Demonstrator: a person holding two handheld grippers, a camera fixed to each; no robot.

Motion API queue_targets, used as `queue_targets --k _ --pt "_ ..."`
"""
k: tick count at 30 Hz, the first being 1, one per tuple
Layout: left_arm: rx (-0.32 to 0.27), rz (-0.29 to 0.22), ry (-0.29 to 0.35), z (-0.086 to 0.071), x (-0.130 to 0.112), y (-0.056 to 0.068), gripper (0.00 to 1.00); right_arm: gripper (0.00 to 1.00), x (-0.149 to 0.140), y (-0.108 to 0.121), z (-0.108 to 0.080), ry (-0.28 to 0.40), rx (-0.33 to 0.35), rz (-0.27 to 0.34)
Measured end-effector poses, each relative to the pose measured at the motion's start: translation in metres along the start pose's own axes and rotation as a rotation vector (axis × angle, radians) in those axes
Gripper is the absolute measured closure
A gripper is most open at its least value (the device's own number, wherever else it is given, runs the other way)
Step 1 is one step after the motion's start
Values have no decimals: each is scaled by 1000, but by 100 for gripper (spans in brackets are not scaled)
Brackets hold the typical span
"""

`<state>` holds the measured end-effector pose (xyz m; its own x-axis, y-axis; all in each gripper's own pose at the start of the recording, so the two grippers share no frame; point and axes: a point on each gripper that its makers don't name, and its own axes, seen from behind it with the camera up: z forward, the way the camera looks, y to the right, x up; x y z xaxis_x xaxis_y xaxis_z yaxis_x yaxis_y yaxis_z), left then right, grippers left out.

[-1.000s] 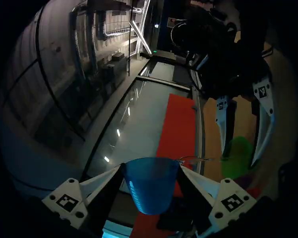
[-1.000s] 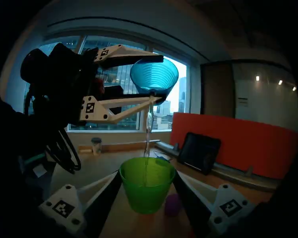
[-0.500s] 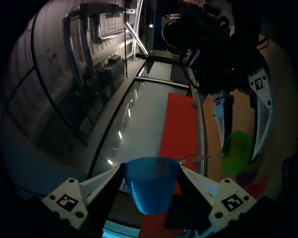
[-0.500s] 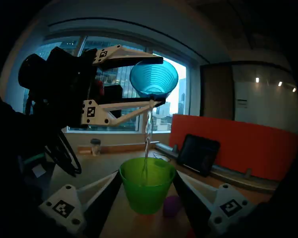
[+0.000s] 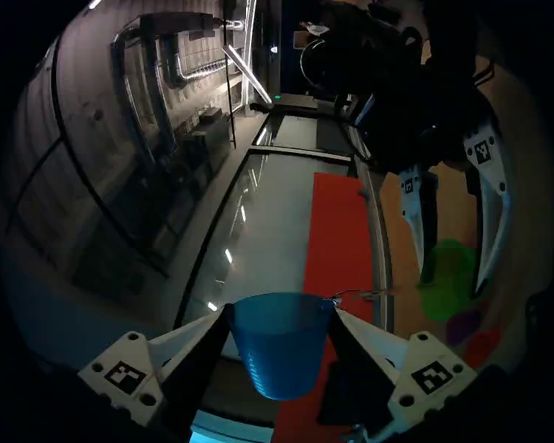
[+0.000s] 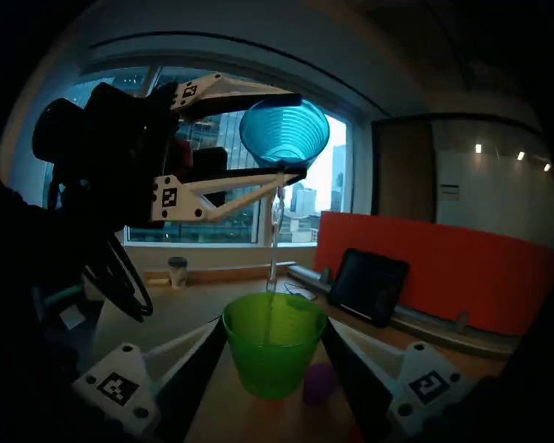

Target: Pour water

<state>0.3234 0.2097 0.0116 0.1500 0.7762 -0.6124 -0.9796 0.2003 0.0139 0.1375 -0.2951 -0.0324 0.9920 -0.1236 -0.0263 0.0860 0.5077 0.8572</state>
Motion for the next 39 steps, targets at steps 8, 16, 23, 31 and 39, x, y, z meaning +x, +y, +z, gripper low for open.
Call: queue_targets --k 8,16,23,31,39 --pt "-2 12 3 3 -1 -4 11 8 -1 1 0 -5 0 1" --pt "-7 24 5 2 -1 -3 11 9 -3 3 1 -8 -4 2" --pt "1 30 0 5 -4 -6 11 9 -4 3 1 -8 -3 3" --pt "4 41 3 6 -3 -8 11 9 -5 2 2 -7 -4 8" --pt "6 62 7 9 0 -12 11 9 -4 1 4 1 -3 14"
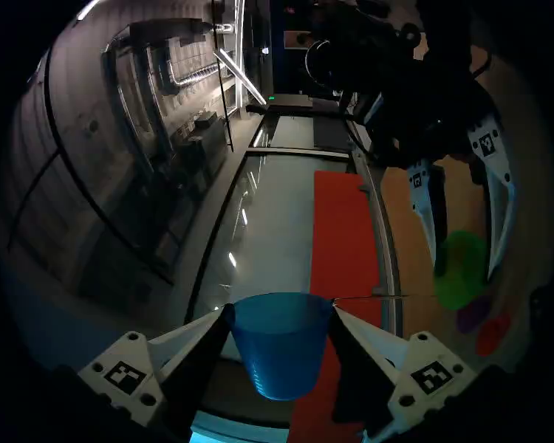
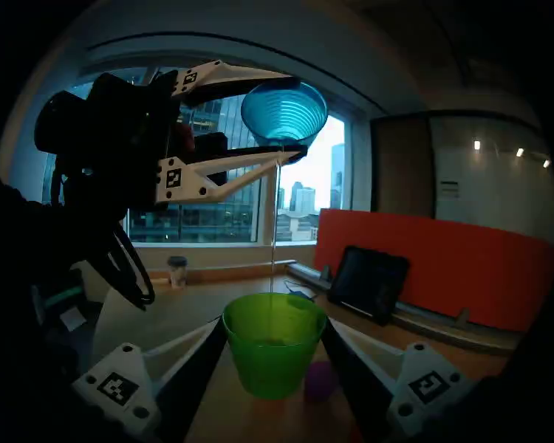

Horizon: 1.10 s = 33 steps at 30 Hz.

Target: Pour water

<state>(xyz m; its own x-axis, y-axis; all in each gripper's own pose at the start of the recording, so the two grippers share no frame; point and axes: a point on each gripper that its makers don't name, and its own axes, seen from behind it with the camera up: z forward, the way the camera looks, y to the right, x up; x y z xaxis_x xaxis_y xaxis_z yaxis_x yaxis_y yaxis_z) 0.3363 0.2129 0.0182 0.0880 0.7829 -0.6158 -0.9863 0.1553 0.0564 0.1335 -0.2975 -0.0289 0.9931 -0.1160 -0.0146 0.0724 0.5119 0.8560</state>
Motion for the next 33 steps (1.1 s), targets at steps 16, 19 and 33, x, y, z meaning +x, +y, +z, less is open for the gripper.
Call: queue_targets --k 16,19,33 --pt "14 77 19 0 13 -3 11 9 -1 2 0 4 -6 2" --pt "15 97 23 -1 17 -3 11 9 -1 3 0 4 -7 3" --pt "22 187 31 -1 24 -1 11 8 -2 3 -1 7 -6 6"
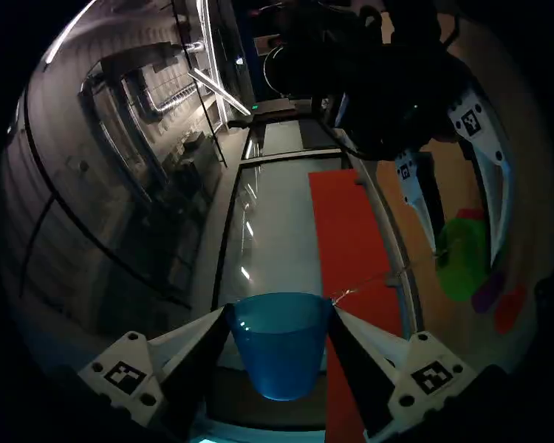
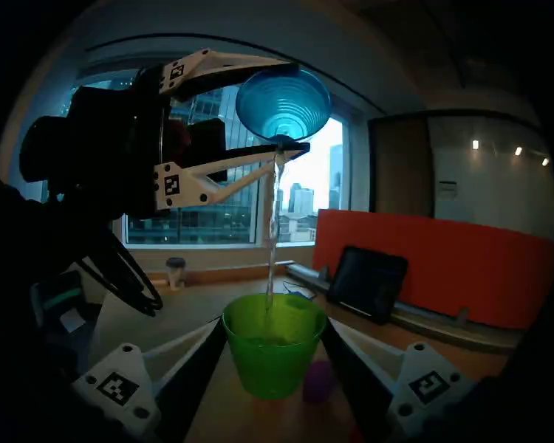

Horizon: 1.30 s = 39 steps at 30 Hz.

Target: Pour water

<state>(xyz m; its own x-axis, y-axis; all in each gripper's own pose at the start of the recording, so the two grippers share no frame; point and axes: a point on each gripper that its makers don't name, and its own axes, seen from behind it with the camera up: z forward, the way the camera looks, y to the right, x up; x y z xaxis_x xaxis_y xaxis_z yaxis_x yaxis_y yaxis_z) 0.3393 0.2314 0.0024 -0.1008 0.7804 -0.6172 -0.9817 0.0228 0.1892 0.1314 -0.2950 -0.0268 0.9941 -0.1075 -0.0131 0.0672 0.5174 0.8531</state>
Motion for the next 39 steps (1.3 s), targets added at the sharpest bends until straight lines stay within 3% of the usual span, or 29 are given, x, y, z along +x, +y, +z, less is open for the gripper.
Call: queue_targets --k 11,14,17,26,39 --pt "9 57 2 0 4 1 11 8 -1 0 -1 2 -2 3" --pt "10 56 1 2 3 0 11 9 0 0 -1 4 -2 2" --pt "12 18 0 3 -1 0 11 9 0 1 -1 5 -3 2" --pt "-14 -278 -36 5 -27 12 11 9 5 4 -4 19 -17 2" --pt "-44 -822 -49 0 -43 26 11 9 9 10 -9 35 -31 9"
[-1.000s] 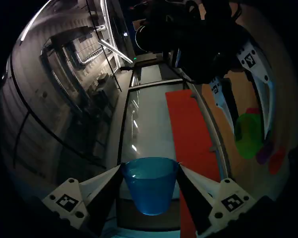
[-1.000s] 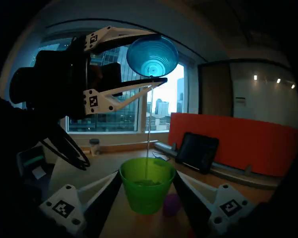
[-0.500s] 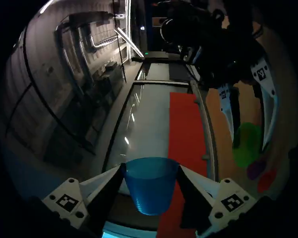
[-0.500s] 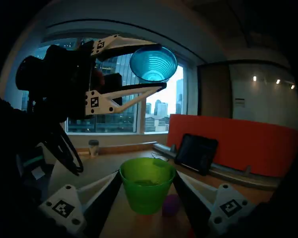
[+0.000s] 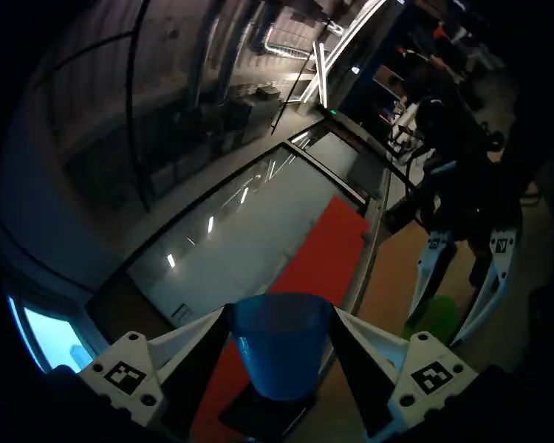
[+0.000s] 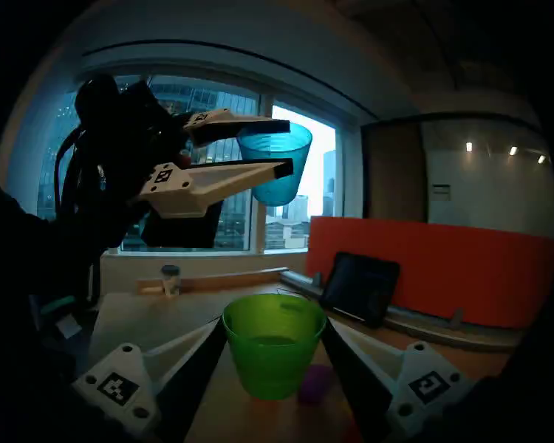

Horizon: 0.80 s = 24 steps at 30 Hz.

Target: Pour water

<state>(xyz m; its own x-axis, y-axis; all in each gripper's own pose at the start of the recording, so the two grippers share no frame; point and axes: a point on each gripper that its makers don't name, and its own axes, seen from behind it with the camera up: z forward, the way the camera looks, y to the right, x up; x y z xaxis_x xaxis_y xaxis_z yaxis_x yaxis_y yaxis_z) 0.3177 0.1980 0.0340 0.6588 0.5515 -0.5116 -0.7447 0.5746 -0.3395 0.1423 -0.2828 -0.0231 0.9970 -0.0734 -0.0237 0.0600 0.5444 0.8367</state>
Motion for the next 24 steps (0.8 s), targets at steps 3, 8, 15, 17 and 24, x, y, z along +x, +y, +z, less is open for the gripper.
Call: queue_targets --k 3,8,15,17,24 --pt "-4 -121 1 0 -3 -2 11 9 2 1 -1 4 -2 0" --pt "-14 -299 13 -1 -8 -7 11 9 3 2 -3 7 -5 1" --pt "-46 -538 9 -3 -20 -4 10 9 5 4 -6 11 -13 1" --pt "-50 -591 8 -3 -23 -4 11 9 5 4 -7 12 -13 4" --pt "-69 -693 9 -7 -35 3 10 9 5 6 -9 6 -20 -5"
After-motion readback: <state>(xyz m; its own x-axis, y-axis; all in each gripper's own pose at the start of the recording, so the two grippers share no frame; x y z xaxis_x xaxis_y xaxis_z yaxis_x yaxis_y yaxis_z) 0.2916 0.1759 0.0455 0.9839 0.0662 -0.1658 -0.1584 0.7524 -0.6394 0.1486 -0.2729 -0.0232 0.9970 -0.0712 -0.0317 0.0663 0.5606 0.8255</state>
